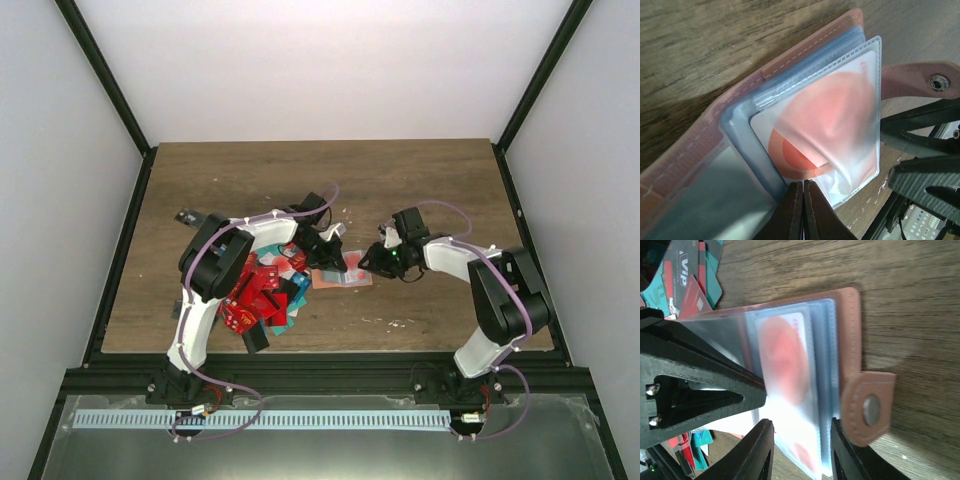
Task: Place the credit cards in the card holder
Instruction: Insert the credit card into the card holder.
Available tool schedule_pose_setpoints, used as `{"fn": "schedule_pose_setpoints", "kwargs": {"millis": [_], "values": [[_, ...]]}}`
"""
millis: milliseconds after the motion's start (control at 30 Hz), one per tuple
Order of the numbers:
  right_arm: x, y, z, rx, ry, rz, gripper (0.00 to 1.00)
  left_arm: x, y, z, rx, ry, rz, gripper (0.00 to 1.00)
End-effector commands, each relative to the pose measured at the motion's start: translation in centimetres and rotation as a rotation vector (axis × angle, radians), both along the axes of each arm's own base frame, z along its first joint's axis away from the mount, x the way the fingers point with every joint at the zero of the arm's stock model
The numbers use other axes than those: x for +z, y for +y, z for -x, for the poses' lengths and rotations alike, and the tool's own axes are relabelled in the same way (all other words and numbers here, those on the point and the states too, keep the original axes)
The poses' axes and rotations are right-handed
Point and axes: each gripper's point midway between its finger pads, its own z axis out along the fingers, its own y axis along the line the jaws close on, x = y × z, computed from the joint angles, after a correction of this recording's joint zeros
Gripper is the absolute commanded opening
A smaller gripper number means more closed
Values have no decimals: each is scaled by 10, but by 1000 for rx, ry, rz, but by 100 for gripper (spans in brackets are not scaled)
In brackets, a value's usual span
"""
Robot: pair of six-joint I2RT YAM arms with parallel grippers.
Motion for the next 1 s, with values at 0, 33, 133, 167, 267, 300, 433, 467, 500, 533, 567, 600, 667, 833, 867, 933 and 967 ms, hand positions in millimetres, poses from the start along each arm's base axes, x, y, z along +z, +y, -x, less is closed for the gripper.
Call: {"fn": "schedule_pose_setpoints", "kwargs": {"millis": [0, 33, 133, 167, 267, 300, 433, 467, 500, 533, 567, 600, 667, 833, 867, 933, 967], "values": [[20, 15, -6, 32, -53, -19, 34, -23, 10, 14, -17, 23, -73, 4], [19, 17, -5, 38, -50, -22, 33, -23, 10, 14, -18, 21, -73, 4], [15, 21, -3, 47, -37, -24, 33, -23, 10, 14, -18, 21, -73, 4], [14, 21, -3, 47, -33, -24, 33, -23, 10, 14, -18, 22, -74, 4], [10, 22, -2, 50, -22, -29, 33, -23, 10, 14, -19, 21, -73, 4], [11, 23, -2, 52, -21, -34, 33, -23, 10, 14, -19, 21, -74, 4], [17, 28, -3, 62, -31, -68, 33, -21, 10, 14, -16, 18, -74, 4], [20, 30, -3, 66, -35, -83, 33, -20, 9, 14, -16, 19, -70, 4], [23, 32, -3, 74, -40, -98, 33, -19, 9, 13, -15, 18, -67, 4], [26, 34, -3, 79, -45, -113, 33, -16, 8, 12, -13, 16, -62, 4], [29, 37, -3, 86, -50, -127, 33, -12, 6, 11, -10, 13, -55, 4], [31, 39, -2, 95, -52, -139, 33, -9, 5, 10, -8, 7, -49, 4], [33, 41, -1, 106, -51, -149, 33, 0, 4, 7, -1, -3, -44, 4], [31, 46, 2, 121, -39, -144, 33, 24, 5, -1, 17, -37, -46, 7], [31, 47, 2, 125, -39, -140, 33, 31, 5, -2, 24, -44, -46, 9], [32, 49, 1, 129, -41, -138, 33, 41, 8, -4, 35, -56, -44, 11], [32, 50, 1, 132, -42, -135, 33, 46, 9, -5, 41, -60, -44, 13]]}}
